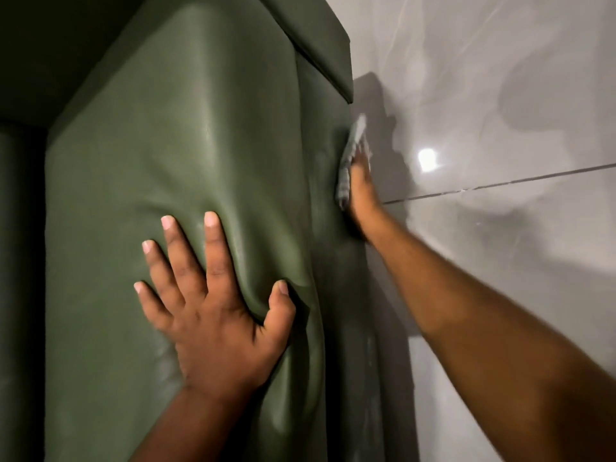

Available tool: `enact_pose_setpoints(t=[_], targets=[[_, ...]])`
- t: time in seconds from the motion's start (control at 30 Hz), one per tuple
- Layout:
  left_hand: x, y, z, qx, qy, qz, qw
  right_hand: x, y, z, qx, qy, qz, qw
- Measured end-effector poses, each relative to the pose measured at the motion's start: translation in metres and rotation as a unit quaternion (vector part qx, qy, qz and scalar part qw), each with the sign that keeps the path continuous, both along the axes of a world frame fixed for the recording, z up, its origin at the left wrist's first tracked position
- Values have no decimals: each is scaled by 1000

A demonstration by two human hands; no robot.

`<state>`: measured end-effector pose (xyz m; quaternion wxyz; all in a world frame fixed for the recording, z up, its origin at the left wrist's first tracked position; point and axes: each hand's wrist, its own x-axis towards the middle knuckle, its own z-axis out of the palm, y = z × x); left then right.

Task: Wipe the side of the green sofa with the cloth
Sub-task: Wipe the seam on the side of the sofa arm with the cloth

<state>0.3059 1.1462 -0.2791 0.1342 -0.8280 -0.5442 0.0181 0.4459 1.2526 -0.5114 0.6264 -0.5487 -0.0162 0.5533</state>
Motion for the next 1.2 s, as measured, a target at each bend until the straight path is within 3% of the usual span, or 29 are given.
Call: enact_pose_setpoints(t=[0.1,0.2,0.27,0.4,0.53,0.67,0.83,0.9,1.0,1.1,1.2], targets=[[1,2,-2,-4,3,-4,1000,-45,-82,7,-53,-98,39,993],[0,1,0,-9,1,7,1000,-103,-168,55,88,-158,39,983],[1,-2,5,-20,-9,12,1000,-112,-185,68,108,-222,41,968],[-2,-8,19,-60,9,5,998,-85,-139,61,60,-223,72,970],[-34,-59,33,-111,7,-36,993,-102,-150,36,86,-203,72,973],[-94,-141,46,-126,33,-65,989,-164,-235,49,98,-181,23,978],[-105,-160,32,-85,20,-68,994,-299,-448,86,95,-169,103,976],[-105,-156,28,-64,16,-85,994,-333,-487,79,85,-199,122,969],[-108,-160,21,-45,9,-99,994,-335,-478,67,56,-254,124,958],[-112,-157,13,7,29,-89,996,-295,-429,65,115,-239,67,962],[-117,-142,4,-12,30,-121,992,-215,-336,51,86,-196,69,974]])
